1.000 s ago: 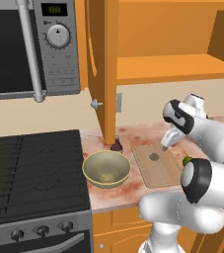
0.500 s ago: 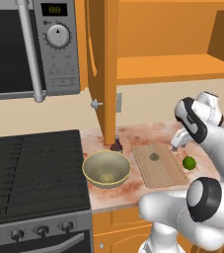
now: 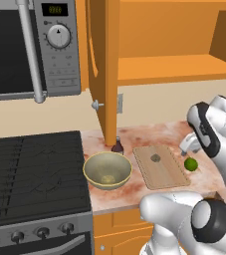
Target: Open the cabinet. Place the bowl and condiment on the counter. Then place the lime and garlic on the cutting board.
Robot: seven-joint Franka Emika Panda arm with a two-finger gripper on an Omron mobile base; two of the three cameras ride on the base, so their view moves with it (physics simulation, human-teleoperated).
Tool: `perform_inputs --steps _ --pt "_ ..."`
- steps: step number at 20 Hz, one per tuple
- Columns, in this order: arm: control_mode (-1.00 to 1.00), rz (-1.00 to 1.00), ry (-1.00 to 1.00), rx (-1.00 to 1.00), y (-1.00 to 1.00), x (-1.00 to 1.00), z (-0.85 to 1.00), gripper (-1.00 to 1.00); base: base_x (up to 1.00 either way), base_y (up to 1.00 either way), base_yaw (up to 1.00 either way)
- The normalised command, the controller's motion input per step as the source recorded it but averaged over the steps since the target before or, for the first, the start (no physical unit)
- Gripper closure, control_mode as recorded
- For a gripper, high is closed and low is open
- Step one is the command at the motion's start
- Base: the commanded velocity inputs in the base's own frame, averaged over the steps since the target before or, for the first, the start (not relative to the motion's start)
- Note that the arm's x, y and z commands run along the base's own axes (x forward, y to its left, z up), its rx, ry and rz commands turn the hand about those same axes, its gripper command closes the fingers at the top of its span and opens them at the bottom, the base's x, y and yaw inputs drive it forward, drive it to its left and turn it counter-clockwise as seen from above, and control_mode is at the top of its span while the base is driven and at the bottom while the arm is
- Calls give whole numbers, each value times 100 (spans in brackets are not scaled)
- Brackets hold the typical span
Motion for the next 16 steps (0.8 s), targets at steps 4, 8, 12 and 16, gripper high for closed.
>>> perform_inputs --steps 4,8,12,16 --pt "-100 -17 0 0 0 -14 0 -100 0 0 0" --pt "-100 -17 0 0 0 -8 0 -100 0 0 0" --pt "-100 -14 0 0 -6 -1 0 -100 0 0 0" --pt "-100 -8 0 0 -18 0 0 -100 0 0 0"
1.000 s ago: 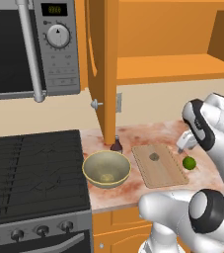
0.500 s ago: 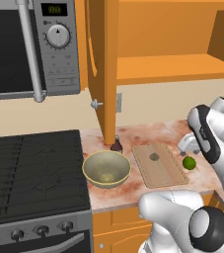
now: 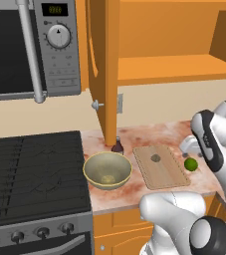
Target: Open the cabinet. Place the bowl and condiment on the counter. Then place the lime and garlic on the cutting board.
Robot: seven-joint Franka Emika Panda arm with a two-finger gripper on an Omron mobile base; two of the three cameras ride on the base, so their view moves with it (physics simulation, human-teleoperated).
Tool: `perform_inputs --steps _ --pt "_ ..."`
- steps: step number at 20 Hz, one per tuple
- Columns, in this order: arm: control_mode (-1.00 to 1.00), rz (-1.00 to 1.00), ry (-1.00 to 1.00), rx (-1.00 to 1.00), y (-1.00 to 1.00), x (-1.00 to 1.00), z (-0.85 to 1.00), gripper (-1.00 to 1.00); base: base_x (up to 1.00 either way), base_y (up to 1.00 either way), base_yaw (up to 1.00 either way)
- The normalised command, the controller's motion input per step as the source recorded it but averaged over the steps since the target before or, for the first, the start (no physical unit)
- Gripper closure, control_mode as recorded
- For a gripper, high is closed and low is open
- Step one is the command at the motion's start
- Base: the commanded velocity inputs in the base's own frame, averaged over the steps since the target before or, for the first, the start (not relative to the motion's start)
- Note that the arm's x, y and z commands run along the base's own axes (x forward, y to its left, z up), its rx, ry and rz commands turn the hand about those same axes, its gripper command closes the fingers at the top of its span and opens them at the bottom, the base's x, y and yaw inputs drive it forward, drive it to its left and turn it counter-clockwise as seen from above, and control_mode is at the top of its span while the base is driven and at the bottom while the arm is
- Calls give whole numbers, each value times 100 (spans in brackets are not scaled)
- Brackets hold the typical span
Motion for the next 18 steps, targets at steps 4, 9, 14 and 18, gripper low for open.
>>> perform_inputs --steps 4,9,14,18 --pt "-100 -5 0 0 -21 0 0 -100 0 0 0" --pt "-100 -2 0 -1 -19 0 0 -100 0 0 0" --pt "-100 0 0 -3 -14 0 0 -100 0 0 0" --pt "-100 0 0 -3 -11 0 0 -100 0 0 0"
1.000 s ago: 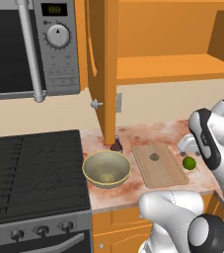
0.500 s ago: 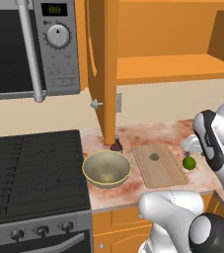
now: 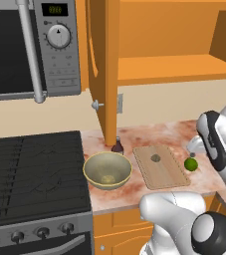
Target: Open the cabinet. Place the bowl and condiment on the counter. Then place the lime and garlic on the cutting board.
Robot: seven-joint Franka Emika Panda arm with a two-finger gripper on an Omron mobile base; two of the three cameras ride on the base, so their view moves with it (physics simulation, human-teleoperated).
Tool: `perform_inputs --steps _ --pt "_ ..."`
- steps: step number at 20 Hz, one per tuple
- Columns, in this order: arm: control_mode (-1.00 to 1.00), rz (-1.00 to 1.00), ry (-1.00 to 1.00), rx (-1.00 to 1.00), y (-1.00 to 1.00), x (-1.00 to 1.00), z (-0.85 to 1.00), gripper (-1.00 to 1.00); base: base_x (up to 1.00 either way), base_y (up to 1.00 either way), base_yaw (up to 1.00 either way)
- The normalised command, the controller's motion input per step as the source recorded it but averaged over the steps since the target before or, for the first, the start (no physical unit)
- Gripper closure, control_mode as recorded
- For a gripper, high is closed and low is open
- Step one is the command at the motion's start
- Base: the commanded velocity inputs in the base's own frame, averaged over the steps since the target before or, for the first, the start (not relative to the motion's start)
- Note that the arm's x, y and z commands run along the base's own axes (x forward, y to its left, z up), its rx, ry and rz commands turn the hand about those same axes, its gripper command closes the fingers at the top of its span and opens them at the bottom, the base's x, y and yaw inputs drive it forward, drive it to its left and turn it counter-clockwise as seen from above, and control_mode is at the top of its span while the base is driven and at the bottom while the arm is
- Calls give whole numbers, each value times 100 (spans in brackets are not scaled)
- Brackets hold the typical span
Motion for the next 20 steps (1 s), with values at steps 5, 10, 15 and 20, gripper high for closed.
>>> perform_inputs --steps 5,10,15,20 --pt "-100 0 0 -4 -7 0 -1 -100 0 0 0" --pt "-100 0 0 -4 -7 0 -6 -100 0 0 0" --pt "-100 0 0 -3 -5 2 -8 -100 0 0 0" --pt "-100 0 0 -3 0 4 -10 -100 0 0 0"
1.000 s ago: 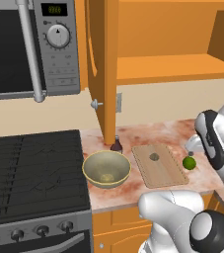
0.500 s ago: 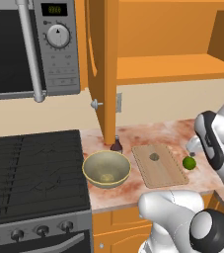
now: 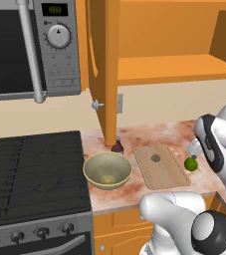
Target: Open the cabinet. Place the bowl and condiment on the counter. Then place the lime and garlic on the cutting board.
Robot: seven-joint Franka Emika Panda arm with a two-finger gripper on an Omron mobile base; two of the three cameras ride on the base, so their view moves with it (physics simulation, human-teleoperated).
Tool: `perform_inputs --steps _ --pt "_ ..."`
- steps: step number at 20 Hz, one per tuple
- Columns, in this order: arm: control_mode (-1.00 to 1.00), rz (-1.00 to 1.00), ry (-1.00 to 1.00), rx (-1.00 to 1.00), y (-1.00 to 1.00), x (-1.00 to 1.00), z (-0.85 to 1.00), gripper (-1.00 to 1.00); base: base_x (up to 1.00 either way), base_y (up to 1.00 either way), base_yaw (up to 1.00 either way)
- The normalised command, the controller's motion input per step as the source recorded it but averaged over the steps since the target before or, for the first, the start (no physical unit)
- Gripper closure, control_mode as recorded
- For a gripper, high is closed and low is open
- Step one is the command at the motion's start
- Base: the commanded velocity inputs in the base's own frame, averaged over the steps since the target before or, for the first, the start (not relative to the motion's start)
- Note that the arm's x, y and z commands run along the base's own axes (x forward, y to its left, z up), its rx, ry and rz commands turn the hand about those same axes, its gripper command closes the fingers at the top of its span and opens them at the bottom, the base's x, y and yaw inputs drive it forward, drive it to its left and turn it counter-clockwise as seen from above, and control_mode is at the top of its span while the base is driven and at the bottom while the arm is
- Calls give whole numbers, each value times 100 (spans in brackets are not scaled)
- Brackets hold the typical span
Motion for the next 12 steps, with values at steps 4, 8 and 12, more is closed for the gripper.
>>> perform_inputs --steps 4,8,12 --pt "-100 0 0 -1 0 1 -4 -100 0 0 0" --pt "-100 0 0 -2 -1 0 -6 -100 0 0 0" --pt "-100 0 0 -2 0 6 -12 -100 0 0 0"
